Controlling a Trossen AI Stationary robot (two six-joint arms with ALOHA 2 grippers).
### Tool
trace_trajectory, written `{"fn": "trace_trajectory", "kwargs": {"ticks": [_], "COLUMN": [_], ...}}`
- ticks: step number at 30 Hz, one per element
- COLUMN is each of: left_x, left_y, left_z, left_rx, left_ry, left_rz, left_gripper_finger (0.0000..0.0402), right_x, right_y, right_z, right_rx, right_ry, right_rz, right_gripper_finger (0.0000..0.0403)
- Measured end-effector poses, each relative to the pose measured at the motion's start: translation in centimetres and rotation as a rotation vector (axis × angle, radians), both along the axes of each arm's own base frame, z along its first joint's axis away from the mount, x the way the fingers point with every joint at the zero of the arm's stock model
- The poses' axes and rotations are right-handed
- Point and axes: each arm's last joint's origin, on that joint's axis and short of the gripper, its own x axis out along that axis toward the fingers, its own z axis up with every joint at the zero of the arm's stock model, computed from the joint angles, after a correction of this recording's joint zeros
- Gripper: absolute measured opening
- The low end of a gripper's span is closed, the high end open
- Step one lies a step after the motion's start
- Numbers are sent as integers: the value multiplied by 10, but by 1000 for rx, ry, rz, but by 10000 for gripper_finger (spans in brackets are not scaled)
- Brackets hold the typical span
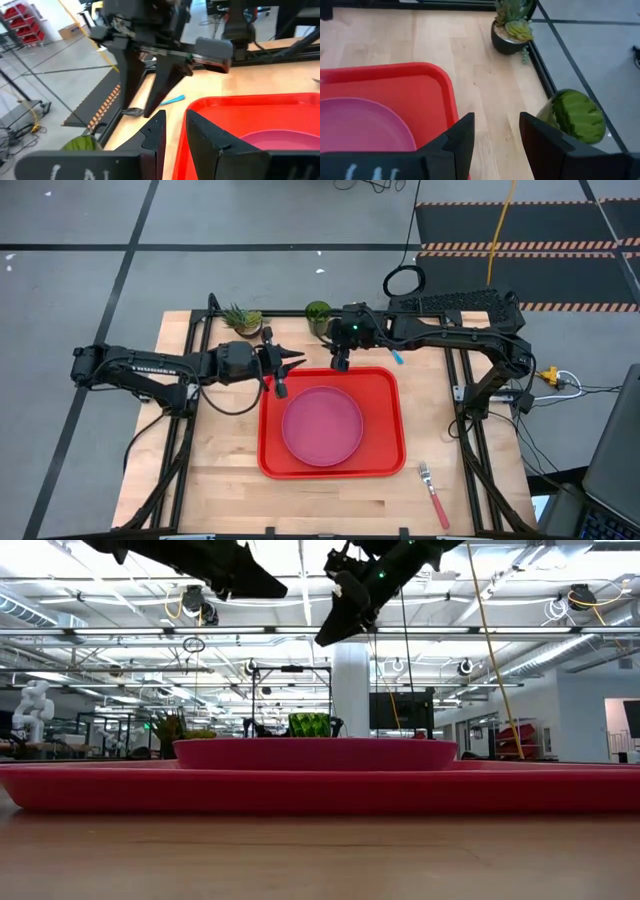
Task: Pick and place plate/cup/fork/spoon on tray
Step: Put the green cup on the red serving tray to the top left of the pink plate
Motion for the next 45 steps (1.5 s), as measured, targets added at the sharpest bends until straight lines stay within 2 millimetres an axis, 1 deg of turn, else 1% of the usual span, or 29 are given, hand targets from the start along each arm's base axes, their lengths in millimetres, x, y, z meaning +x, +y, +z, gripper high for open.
{"fn": "trace_trajectory", "kwargs": {"ticks": [3,6,8,12,14,17,19,21,23,27,29,32,34,36,38,41,43,45], "left_x": [-1,0,0,2,2,4,6,7,8,1,2,3,13,21,36,53,66,72], "left_y": [2,6,10,17,15,9,8,12,22,50,64,84,99,112,125,142,156,169], "left_z": [-1,-9,-17,-26,-26,-23,-20,-13,-3,22,36,50,59,58,53,41,36,27], "left_rx": [1,11,2,-33,-51,-65,-56,-16,-3,-44,-77,-118,-134,-155,-144,-121,-104,-113], "left_ry": [10,74,136,176,170,132,98,64,65,206,275,428,475,586,670,804,833,910], "left_rz": [43,101,149,202,192,154,151,164,198,247,256,279,270,258,234,191,181,170], "left_gripper_finger": [78,78,78,78,78,78,78,78,78,78,78,78,78,78,78,78,78,78], "right_x": [-4,-7,-7,-16,-26,-47,-62,-79,-94,-122,-134,-145,-150,-152,-153,-153,-152,-152], "right_y": [1,10,20,47,60,75,81,84,85,86,87,89,89,90,91,91,91,91], "right_z": [-6,-9,-16,-31,-39,-49,-50,-49,-47,-43,-43,-40,-33,-30,-28,-28,-28,-28], "right_rx": [37,57,55,-8,-36,-70,-87,-95,-91,-78,-64,-41,-41,-55,-65,-76,-84,-84], "right_ry": [45,103,149,219,237,243,185,102,2,-194,-261,-325,-361,-381,-387,-389,-383,-384], "right_rz": [-20,-7,7,6,-13,-53,-90,-130,-144,-148,-132,-91,-78,-64,-57,-50,-45,-42], "right_gripper_finger": [148,148,148,148,148,148,148,148,148,148,148,148,148,148,148,148,148,148]}}
